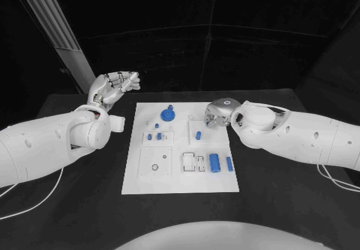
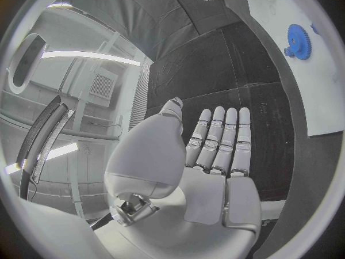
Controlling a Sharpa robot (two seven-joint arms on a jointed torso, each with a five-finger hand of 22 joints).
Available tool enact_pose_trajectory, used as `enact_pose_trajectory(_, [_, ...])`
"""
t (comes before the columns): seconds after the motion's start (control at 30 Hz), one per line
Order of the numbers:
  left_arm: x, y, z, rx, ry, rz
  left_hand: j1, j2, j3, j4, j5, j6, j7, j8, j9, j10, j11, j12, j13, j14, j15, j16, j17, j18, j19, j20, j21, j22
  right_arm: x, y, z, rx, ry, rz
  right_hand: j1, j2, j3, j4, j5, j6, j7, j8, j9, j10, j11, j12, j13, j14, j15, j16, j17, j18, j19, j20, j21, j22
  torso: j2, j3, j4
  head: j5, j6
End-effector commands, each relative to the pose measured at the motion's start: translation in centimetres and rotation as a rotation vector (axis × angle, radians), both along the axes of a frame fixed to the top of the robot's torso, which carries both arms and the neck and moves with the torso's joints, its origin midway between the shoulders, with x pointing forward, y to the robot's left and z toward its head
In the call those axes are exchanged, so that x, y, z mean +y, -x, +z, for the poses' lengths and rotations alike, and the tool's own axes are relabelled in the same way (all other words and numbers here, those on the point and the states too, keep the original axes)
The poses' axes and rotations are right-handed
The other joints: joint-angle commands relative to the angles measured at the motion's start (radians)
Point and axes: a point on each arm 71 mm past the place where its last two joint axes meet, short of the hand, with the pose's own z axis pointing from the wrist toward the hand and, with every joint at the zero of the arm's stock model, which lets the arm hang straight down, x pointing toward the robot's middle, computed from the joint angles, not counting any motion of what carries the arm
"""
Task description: Assemble the parts on the task board
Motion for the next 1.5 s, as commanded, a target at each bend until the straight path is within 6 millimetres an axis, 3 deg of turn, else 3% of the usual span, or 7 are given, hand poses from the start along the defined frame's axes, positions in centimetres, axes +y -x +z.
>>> enact_pose_trajectory(0.03, [-0.1,0.4,1.2,-0.17,0.04,-0.021,0.002,0.011,-0.008,-0.001,0.007,-0.006,0.039,0.008,0.0,-0.008,0.002,0.003,-0.001,-0.008,0.0,0.004,-0.002,0.006,0.008,0.0,-0.006,-0.001,0.2,0.2,-0.1,-0.01,-0.017,0.017,0.012,-0.001,0.006,0.001,0.006,0.01,0.001,0.005,0.002,0.01,0.002,-0.005,0.0,0.081,-0.009,-0.003,0.127,-0.001,0.058,-0.005,-0.001,0.227,0.0,0.0001,0.0004,0.001,0.001])
enact_pose_trajectory(1.3, [0.3,0.3,1.1,-0.165,0.034,-0.011,0.005,0.013,-0.009,-0.001,0.009,-0.007,0.038,0.012,0.0,-0.01,0.002,0.007,-0.002,-0.01,0.0,0.008,-0.006,0.006,0.008,0.0,-0.007,-0.002,0.5,1.5,1.6,-0.142,-0.158,0.086,0.021,-0.012,0.009,0.004,0.007,0.025,0.013,0.002,0.003,0.033,0.011,-0.025,0.0,0.081,0.002,-0.002,0.13,-0.005,0.068,-0.001,0.016,0.235,0.0,0.0009,-0.0009,0.008,-0.001])
enact_pose_trajectory(1.5, [0.4,0.2,1.0,-0.163,0.033,-0.009,0.005,0.013,-0.009,-0.001,0.009,-0.007,0.038,0.012,0.0,-0.01,0.002,0.007,-0.002,-0.01,0.0,0.008,-0.006,0.006,0.008,0.0,-0.007,-0.002,0.2,2.3,2.2,-0.164,-0.186,0.102,0.025,-0.014,0.01,0.005,0.007,0.026,0.015,0.0,0.002,0.037,0.013,-0.031,0.0,0.082,0.007,0.0,0.132,-0.006,0.069,0.003,0.019,0.236,-0.003,-0.0018,0.0008,0.007,0.0])
